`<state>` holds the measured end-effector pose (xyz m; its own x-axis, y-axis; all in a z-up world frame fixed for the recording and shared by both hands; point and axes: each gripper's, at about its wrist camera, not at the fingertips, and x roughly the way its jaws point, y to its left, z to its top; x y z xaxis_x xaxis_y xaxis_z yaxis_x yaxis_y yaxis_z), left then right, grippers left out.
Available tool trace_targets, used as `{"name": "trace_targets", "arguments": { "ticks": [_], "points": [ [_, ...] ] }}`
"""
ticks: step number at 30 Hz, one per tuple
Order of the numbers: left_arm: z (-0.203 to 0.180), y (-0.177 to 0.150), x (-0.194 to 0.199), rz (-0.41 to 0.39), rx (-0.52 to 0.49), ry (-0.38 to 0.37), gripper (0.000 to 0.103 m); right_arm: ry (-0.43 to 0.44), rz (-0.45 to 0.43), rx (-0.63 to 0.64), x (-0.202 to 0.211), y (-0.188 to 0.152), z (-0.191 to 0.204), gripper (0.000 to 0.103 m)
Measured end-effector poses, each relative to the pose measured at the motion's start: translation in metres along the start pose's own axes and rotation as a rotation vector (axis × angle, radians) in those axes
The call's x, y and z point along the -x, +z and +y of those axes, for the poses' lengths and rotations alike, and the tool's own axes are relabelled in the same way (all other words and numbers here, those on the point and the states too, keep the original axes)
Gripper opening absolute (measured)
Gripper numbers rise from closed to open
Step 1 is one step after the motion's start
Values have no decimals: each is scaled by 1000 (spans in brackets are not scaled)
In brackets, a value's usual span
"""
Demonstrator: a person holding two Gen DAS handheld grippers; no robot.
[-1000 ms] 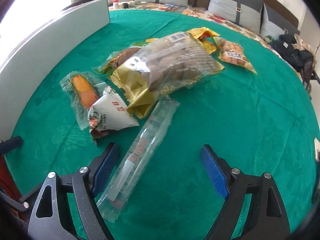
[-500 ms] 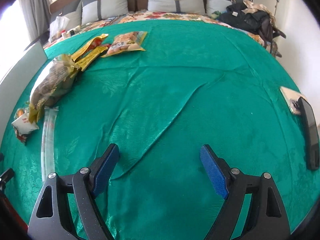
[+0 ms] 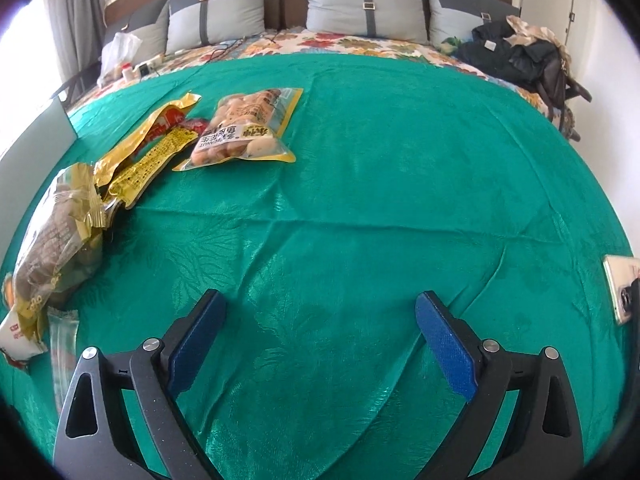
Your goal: Organize snacks
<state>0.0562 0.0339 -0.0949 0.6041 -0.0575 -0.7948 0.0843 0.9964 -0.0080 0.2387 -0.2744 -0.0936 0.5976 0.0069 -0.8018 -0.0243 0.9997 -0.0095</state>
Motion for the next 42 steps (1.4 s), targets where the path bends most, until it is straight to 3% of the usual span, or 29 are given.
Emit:
{"name": "trace_targets", "arguments": {
  "ticks": [42],
  "points": [
    [1,-1,0,-2,8,5,103,-1,0,-1,0,0,0,98]
  ]
}}
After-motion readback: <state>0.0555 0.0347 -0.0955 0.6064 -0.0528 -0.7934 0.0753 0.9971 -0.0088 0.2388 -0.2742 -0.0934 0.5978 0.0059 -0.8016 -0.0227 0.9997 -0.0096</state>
